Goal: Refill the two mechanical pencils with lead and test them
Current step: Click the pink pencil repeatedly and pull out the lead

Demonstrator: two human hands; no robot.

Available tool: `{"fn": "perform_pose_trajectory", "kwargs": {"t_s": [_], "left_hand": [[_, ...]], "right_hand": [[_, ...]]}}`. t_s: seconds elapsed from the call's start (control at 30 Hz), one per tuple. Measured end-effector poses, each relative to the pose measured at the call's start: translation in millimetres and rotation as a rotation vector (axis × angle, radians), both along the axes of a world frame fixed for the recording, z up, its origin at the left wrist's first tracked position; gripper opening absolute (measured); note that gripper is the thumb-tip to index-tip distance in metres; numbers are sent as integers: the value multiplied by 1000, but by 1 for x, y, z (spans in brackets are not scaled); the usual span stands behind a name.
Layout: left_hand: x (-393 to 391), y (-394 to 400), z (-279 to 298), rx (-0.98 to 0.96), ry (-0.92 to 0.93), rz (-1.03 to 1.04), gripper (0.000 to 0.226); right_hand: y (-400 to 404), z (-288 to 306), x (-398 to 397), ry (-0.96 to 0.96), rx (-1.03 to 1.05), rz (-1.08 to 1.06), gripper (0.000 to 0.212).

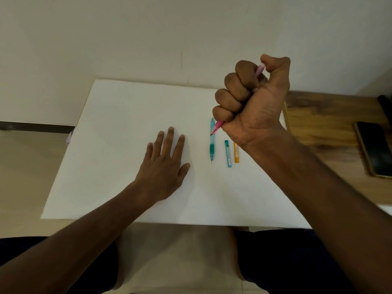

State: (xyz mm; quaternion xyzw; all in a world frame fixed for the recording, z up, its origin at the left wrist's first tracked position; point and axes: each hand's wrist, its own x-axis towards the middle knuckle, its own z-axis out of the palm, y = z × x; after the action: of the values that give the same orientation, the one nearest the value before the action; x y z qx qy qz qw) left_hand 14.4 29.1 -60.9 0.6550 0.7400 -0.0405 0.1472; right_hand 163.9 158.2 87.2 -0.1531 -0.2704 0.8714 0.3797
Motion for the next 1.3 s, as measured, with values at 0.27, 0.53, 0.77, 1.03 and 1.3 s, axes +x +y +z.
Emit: {"fn": "perform_pose_trajectory", "kwargs": {"t_s": [0.27,0.53,0.77,1.03,1.3], "left_hand": [[2,1,1,-9,15,-1,81],[3,1,3,-15,33,-2,80],[3,0,7,-22,23,-6,80],[4,-1,9,-44,36,-4,80],[4,0,7,-41,26,-4,80]], "right_hand": [[-2,1,-2,-40,30,46,47],[-8,-3,-2,-41,65,94,43],[-12,-6,-5,-60,61,121,46],[-12,-7,-4,-44,32,109,44],[-11,-8,-5,-57,-14,64,50]]}}
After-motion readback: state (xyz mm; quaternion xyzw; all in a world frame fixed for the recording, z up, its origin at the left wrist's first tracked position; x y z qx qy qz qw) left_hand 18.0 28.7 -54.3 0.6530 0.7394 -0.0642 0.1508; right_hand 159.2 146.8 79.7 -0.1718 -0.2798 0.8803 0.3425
